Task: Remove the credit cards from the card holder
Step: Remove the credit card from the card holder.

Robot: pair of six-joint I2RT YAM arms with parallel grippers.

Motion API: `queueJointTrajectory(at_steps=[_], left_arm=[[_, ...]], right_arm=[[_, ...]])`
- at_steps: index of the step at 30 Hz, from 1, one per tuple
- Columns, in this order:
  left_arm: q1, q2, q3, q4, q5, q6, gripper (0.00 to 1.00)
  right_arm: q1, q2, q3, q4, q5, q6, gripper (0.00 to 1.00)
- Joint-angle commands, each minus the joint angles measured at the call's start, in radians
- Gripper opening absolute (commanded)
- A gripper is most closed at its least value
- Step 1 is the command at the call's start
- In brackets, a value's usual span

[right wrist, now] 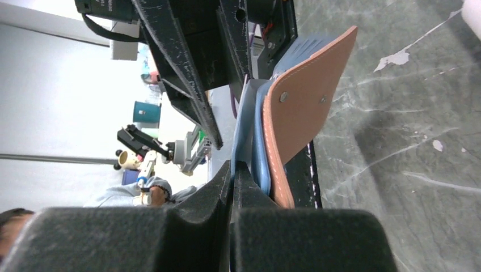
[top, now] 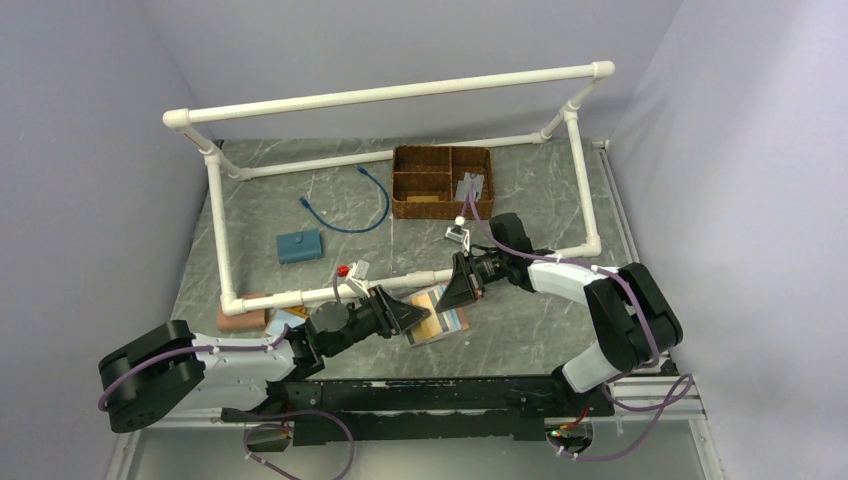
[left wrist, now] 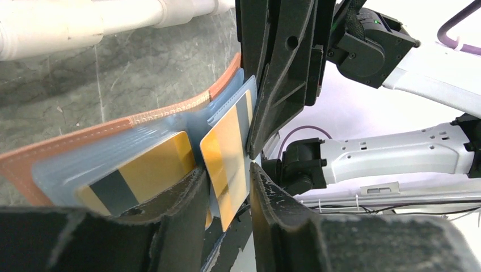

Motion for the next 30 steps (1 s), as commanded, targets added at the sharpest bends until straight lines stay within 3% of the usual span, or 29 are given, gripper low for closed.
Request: queueJointTrajectory(at_steps=[1, 5, 8, 15, 30], left_arm=[[0.004, 0.004, 0.001, 0.096, 0.019, 0.018, 0.34], [0.004, -0.003, 0.000, 0.087, 0.024, 0.022, 0.25], [0.004, -0.007, -0.012, 0.095, 0.019, 0.025, 0.00], [0.003, -0.086, -0.071, 0.053, -0.011, 0.020, 0.00], [0.005, -0.388, -0.206, -0.299, -0.061, -0.062, 0.00]], right_arm=[[0.009, -0.034, 0.011, 0.049, -0.080, 0.008, 0.00], [0.011, -0.034, 0.011, 0.047, -0.080, 0.005, 0.00], [0.011, -0.031, 0.012, 0.041, -0.075, -0.002, 0.00], [0.009, -0.020, 0.029, -0.033, -0.052, -0.090, 0.00], [0.021, 0.066, 0.049, -0.199, 0.130, -0.279, 0.00]])
